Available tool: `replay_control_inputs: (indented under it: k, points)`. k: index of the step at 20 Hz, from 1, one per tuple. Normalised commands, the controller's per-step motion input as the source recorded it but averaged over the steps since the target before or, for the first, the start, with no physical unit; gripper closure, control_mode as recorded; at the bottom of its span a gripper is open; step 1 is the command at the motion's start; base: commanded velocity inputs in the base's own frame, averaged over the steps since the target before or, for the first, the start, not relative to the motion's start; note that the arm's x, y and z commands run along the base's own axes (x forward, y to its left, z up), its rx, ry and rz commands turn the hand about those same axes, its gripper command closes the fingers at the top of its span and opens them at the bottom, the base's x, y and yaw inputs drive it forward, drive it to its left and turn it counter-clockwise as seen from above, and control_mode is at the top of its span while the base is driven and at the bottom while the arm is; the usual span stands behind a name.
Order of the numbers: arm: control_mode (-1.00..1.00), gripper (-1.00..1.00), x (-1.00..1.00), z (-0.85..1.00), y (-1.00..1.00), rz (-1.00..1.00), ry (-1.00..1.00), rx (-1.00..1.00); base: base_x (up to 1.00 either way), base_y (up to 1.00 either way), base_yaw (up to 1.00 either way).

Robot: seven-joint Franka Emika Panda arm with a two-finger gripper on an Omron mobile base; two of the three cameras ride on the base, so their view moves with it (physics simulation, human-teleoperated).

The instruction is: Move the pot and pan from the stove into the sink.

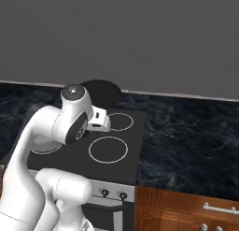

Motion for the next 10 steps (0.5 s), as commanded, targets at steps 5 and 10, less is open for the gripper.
replay_control_inputs:
  k: [5,10]
  points:
    - [-1.00,1.00,-0.62,0.00,-0.03,0.16,-0.22,0.00,0.00,0.00,0.00]
    - [-1.00,1.00,-0.05,0.00,0.00,0.01,-0.01,0.00,0.00,0.00,0.00]
